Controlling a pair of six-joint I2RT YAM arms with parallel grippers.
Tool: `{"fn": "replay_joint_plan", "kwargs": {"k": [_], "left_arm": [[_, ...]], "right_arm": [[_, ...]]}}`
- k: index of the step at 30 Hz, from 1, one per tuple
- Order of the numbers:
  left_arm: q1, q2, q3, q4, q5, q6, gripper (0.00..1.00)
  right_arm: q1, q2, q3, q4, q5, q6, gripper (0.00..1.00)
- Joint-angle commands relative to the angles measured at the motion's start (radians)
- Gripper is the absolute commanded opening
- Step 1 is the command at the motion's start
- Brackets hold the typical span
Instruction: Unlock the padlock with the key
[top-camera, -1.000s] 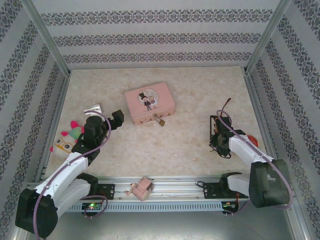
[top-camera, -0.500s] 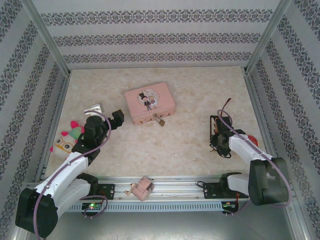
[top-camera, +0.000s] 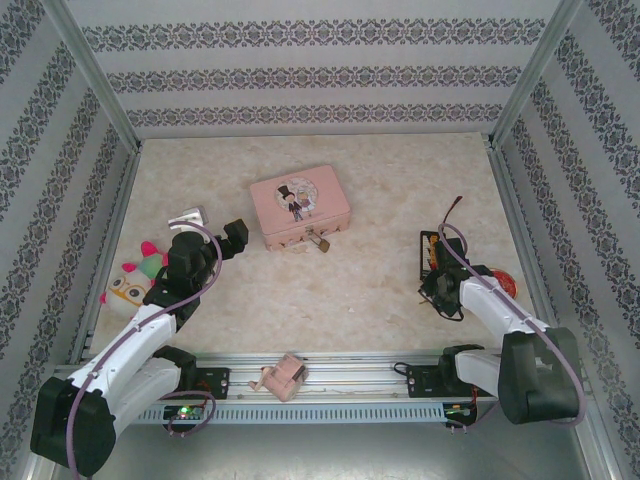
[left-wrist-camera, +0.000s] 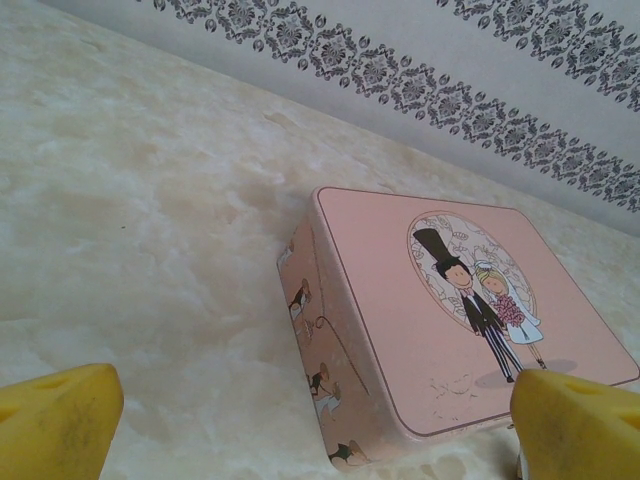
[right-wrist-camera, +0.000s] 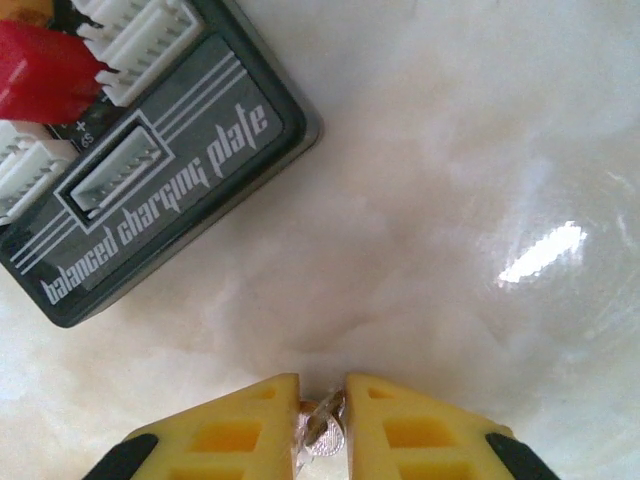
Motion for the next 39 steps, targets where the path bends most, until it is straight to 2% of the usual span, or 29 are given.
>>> {"fn": "replay_joint_plan", "kwargs": {"k": [1, 7, 14, 18, 22, 31, 34, 39], "left_arm": [[-0.01, -0.017, 0.002, 0.023, 0.009, -0.017, 0.99], [-0.01, -0.02, 0.004, 0.021, 0.009, -0.02, 0.99], [-0.01, -0.015, 0.029, 0.02, 0.002, -0.01, 0.99], [-0.01, -0.001, 0.068, -0.018, 0.018, -0.004, 0.99], [-0.01, 0.02, 0.099, -0.018, 0.089, 0.007, 0.99], [-0.014, 0.128, 0.198, -0.058, 0.246, -0.114, 0.99], [-0.05, 0.17, 0.216, -0.048, 0.289, -0.142, 0.99], [-0.165, 0.25, 0.241, -0.007, 0.266, -0.172, 0.99]], "right_arm": [[-0.007, -0.012, -0.018, -0.014, -0.021, 0.023, 0.15], [-0.007, -0.038, 0.001, -0.025, -0.041, 0.014, 0.0], [0.015, -0.104, 0.066, -0.035, -0.092, -0.021, 0.0], [0.07, -0.11, 0.129, -0.03, -0.104, -0.021, 0.0], [0.154, -0.073, 0.193, 0.035, -0.113, -0.022, 0.0], [0.32, 0.084, 0.338, 0.228, -0.131, -0.048, 0.0], [0.353, 0.121, 0.366, 0.28, -0.133, -0.048, 0.0], [0.393, 0.171, 0.388, 0.367, -0.153, -0.028, 0.0]]}}
